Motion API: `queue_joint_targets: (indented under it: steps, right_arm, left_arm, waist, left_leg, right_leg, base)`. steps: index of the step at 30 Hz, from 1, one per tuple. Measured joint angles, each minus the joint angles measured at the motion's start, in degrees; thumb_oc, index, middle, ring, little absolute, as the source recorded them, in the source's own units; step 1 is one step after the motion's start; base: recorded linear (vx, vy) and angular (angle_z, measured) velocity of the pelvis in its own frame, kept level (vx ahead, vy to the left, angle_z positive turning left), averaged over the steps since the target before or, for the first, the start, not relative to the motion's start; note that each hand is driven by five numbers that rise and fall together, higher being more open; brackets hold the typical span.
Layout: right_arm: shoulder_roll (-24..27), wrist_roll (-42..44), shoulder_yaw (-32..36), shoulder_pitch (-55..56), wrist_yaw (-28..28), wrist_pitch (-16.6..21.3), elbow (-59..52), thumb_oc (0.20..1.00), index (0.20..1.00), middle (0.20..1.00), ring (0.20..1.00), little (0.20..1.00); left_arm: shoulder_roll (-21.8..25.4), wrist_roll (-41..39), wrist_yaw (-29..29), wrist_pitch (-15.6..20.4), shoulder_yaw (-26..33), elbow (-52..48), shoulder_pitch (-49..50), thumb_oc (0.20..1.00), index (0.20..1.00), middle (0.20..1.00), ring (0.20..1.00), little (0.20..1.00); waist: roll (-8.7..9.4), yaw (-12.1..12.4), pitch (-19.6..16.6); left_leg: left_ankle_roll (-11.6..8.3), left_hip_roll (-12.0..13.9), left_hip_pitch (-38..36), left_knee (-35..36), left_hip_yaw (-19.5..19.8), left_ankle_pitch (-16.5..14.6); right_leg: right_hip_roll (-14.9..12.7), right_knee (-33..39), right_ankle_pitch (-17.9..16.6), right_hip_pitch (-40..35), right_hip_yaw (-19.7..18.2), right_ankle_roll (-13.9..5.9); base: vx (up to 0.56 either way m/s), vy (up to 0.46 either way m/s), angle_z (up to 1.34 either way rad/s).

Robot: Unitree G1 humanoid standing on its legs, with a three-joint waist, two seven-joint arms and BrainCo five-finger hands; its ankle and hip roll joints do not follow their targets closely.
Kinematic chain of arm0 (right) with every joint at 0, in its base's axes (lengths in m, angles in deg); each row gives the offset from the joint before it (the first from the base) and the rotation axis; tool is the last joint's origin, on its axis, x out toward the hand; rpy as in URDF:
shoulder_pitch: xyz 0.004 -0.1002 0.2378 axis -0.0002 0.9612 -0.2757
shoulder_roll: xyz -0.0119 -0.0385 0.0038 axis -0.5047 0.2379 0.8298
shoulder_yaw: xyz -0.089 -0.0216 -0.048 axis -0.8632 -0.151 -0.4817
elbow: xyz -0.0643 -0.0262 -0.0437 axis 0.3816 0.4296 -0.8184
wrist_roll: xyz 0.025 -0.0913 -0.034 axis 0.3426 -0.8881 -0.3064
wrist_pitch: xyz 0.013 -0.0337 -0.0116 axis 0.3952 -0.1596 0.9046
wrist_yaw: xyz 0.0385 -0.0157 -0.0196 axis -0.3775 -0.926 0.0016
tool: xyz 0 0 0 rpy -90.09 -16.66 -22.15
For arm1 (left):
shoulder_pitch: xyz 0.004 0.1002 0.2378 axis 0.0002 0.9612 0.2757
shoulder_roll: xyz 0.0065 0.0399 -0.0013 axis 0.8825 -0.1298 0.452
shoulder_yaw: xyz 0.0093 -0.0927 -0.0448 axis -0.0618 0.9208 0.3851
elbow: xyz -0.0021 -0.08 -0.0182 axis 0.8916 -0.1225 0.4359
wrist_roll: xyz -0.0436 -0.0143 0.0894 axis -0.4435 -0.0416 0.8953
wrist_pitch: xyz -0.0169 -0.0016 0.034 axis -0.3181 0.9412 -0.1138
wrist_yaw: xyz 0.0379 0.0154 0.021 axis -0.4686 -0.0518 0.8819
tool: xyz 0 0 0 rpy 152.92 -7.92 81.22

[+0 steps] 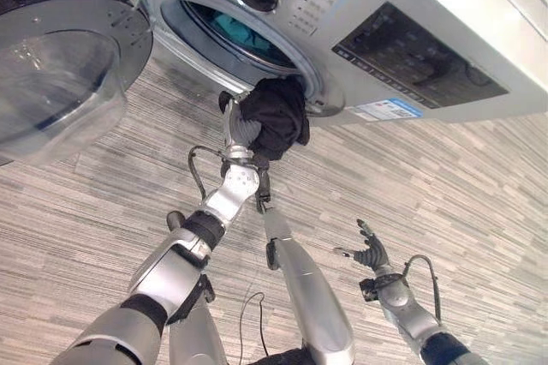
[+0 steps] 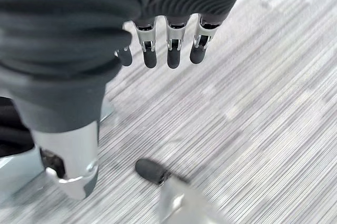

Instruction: Grab the laundry basket,head to the washer,open it,put in the laundry and shut it.

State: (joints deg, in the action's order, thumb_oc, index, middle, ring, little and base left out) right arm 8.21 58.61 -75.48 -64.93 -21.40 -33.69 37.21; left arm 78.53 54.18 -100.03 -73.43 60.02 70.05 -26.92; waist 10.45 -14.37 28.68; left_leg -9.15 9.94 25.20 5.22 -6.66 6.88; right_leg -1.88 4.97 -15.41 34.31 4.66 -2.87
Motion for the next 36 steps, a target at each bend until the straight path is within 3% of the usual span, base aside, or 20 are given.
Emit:
queue_joint_targets:
  steps: [4, 7, 15, 21, 28, 36]
  right_arm:
    - [1.4, -1.12, 1.31, 3.1, 0.18, 0.45, 0.22, 1.0, 1.0, 1.0, 1.0, 1.0]
    - [1.51, -1.1, 1.3, 4.83, -0.91, 1.59, -1.98, 1.0, 1.0, 1.0, 1.0, 1.0]
    - [1.81, -0.93, 0.81, 4.86, -3.42, 3.73, -5.1, 1.0, 1.0, 1.0, 1.0, 1.0]
    - [2.49, 0.7, 0.93, 4.49, -4.49, 3.71, -7.49, 1.0, 1.0, 1.0, 1.0, 1.0]
    - [3.01, 0.73, 1.44, 4.5, -4.89, 3.7, -7.69, 1.0, 1.0, 1.0, 1.0, 1.0]
    - [1.15, 0.57, 1.42, 1.4, -5.84, 1.23, 12.34, 1.0, 1.0, 1.0, 1.0, 1.0]
  left_arm:
    - [5.55, -1.77, -0.58, 0.02, 0.92, 4.94, -6.32, 0.2, 0.2, 0.2, 0.2, 0.2]
    - [10.19, -2.09, -0.87, -0.01, 2.27, 7.93, -10.38, 0.2, 0.2, 0.2, 0.2, 0.2]
    - [15.3, -2.23, -1.26, 0.02, 3.43, 8.42, -13.23, 0.2, 0.2, 0.2, 0.2, 0.2]
    - [15.82, -9.26, 2.22, 0.65, 2.72, 8.42, -16.5, 0.2, 0.2, 0.2, 0.2, 0.2]
    - [14.3, -20.25, 8.15, 4.27, 1.56, 3.66, -21.82, 0.2, 0.2, 0.2, 0.2, 0.2]
    - [9.73, -24.36, 10.94, 6.15, -0.07, 2.39, -23.87, 0.2, 0.2, 0.2, 0.2, 0.2]
  waist:
    - [2.12, -1.48, -1.26]
    - [3.47, -2.29, -2.2]
    - [3.55, -2.04, -2.26]
    - [3.54, -2.15, -2.24]
    - [3.36, -2.36, -2.12]
    - [3.01, -1.69, -2.09]
  left_leg:
    - [-0.06, 0.11, 0.88, 0.01, -0.37, -0.12]
    - [-0.1, 0.3, 1.82, -0.01, -0.61, -0.13]
    - [-0.35, 0.7, 2.7, -0.36, -0.63, -0.32]
    - [-0.47, 0.66, 5.17, -1.13, -0.12, -0.23]
    - [-0.46, 0.36, 8.71, -2.17, 0.66, -0.27]
    - [0.08, -0.27, 10.49, -5.13, 0.83, -1.36]
  right_leg:
    - [0.14, 0.02, 0.2, 1.12, -0.56, -0.48]
    - [0.48, 0.0, -0.73, 2.43, -0.88, 0.2]
    - [0.8, -0.02, -0.86, 2.98, -0.69, 0.34]
    - [0.36, -0.02, -0.95, 4.84, -0.22, 0.44]
    - [-0.13, -0.03, -1.05, 7.5, 0.45, 0.57]
    - [-0.92, -1.03, -0.89, 8.38, 0.37, 0.45]
  base:
    - [0.05, -0.008, -0.06]
    - [-0.01, -0.017, -0.06]
    - [-0.02, -0.017, 0.01]
    - [-0.01, -0.008, 0.04]
    - [-0.01, -0.016, 0.05]
    - [-0.01, 0.001, 0.02]
